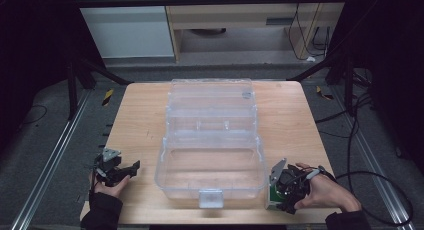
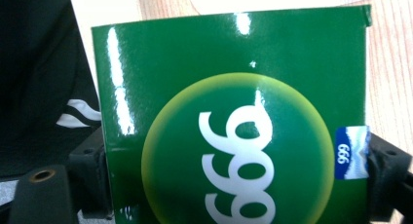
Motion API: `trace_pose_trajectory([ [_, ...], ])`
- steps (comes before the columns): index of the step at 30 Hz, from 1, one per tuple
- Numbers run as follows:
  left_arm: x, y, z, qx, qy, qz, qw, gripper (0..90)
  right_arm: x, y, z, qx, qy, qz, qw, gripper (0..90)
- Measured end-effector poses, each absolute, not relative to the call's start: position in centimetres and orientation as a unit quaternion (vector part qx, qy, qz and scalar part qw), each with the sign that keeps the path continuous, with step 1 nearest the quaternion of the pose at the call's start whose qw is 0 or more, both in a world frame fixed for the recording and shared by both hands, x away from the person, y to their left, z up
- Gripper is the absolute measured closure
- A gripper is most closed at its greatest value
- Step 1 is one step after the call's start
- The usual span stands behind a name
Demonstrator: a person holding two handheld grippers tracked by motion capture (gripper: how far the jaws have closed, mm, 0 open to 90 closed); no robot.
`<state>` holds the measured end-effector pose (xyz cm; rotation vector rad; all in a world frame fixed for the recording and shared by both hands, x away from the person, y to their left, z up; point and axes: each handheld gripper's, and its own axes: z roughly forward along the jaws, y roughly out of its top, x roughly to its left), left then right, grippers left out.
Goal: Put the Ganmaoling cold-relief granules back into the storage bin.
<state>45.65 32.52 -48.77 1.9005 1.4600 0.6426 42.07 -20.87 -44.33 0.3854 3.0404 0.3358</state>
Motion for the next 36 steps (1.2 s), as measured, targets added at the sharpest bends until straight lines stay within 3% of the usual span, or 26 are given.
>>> trace_pose_trajectory([
  [15,45.7,32.5,-48.8,0.725,0.557,0.244,0.323,23.9,41.3,-22.2,-42.8,0.128,0.981,0.139,0.035,15.8],
  [36,45.7,32.4,-48.8,0.727,0.556,0.242,0.323,23.9,39.5,-23.5,-35.7,0.132,0.97,0.19,0.067,15.8],
])
